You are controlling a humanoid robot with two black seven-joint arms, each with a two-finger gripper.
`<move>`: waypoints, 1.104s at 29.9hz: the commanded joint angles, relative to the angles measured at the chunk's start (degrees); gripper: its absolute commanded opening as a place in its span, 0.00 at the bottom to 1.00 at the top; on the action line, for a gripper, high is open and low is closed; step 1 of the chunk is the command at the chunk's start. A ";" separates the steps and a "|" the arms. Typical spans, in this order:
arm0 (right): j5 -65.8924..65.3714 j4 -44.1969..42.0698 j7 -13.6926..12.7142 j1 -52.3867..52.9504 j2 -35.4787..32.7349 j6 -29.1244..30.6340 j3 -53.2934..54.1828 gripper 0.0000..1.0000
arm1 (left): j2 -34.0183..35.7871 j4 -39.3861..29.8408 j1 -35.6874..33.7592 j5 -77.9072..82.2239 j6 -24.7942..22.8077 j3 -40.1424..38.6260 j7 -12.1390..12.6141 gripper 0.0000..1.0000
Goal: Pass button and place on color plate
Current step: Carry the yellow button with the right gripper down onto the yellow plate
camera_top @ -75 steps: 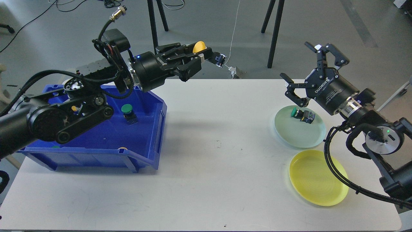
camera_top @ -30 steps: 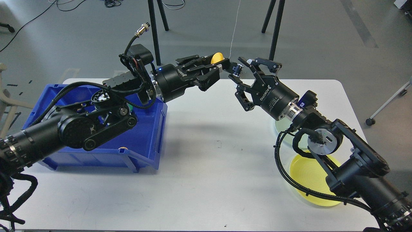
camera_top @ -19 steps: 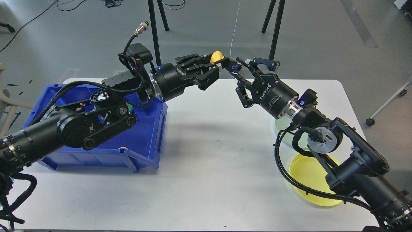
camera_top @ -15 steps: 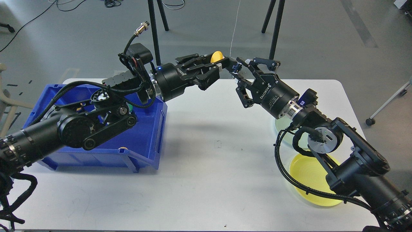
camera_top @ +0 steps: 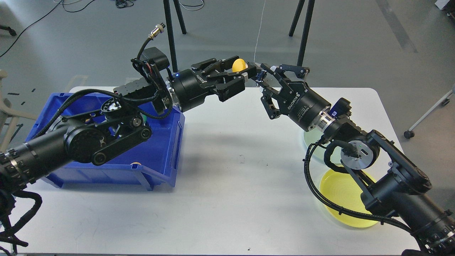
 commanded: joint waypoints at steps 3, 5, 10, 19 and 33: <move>0.22 2.86 -0.09 -2.36 -6.46 -0.44 2.10 0.12 | 0.40 0.09 0.47 -3.85 -0.58 -5.56 -0.43 0.85; 0.22 4.09 -0.09 -5.25 -9.89 -0.44 2.80 0.12 | 0.40 0.26 0.47 -9.90 -0.76 -7.24 -0.43 0.89; 0.22 9.01 -0.27 -11.76 -21.92 -0.44 3.42 0.12 | 0.32 1.31 0.47 -25.20 -0.14 -9.08 -0.52 0.98; 0.13 13.15 -0.18 -27.49 -37.94 -0.35 3.69 0.12 | -3.81 10.01 1.26 -50.94 -0.93 -14.80 -3.33 1.00; -4.79 9.55 -0.18 -35.77 -37.51 -7.91 -1.23 0.12 | -4.08 11.87 1.43 -65.13 -9.55 -16.47 -3.51 1.00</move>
